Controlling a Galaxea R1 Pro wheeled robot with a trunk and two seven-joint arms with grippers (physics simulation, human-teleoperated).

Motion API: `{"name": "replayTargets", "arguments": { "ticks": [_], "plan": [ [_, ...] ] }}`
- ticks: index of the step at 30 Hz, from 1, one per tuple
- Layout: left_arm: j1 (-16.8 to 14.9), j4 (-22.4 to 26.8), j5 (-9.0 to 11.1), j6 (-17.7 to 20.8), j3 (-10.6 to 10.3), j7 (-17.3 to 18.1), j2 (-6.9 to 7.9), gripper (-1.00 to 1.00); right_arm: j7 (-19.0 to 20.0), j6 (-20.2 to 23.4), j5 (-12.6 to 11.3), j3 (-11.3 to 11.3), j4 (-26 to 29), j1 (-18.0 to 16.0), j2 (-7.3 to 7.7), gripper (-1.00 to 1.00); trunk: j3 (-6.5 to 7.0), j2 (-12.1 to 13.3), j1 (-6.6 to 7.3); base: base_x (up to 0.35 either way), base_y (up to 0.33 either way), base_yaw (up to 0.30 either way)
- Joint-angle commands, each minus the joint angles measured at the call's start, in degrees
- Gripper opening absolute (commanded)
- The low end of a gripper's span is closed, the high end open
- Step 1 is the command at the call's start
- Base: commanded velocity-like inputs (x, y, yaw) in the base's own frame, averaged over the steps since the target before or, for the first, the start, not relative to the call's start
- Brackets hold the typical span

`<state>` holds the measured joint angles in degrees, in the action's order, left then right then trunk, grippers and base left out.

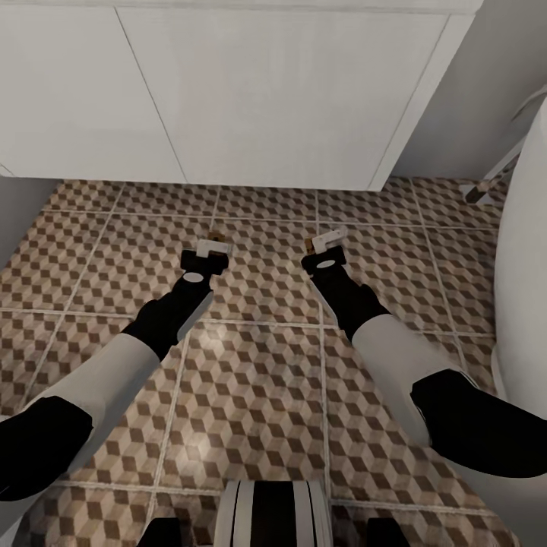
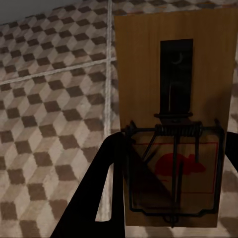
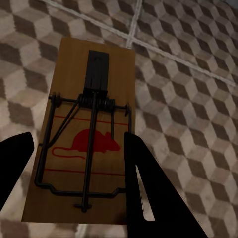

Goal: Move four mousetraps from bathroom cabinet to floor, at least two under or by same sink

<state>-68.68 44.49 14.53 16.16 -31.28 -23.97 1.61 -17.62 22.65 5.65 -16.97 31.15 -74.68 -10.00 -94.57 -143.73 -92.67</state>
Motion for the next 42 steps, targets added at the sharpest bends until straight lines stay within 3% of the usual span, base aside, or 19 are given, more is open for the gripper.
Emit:
{"name": "replayTargets", "arguments": {
  "ticks": [1, 42],
  "plan": [
    [-0.06, 0.1, 0.41, 0.28, -0.43, -0.73, 0.12, -1.0, -0.03, 0.58, 0.59, -0.17, 0.08, -0.03, 0.0, -1.0, -0.26, -0.03, -0.01, 0.0, 0.0, 0.0],
    [1.7, 3.41, 0.63, 2.21, -0.5, -0.73, -0.03, -1.0, 0.28, 0.59, 0.54, -0.08, -0.65, -0.03, 0.0, -1.0, -9.35, -0.58, -1.07, 0.0, 0.0, 0.0]
  ]
}}
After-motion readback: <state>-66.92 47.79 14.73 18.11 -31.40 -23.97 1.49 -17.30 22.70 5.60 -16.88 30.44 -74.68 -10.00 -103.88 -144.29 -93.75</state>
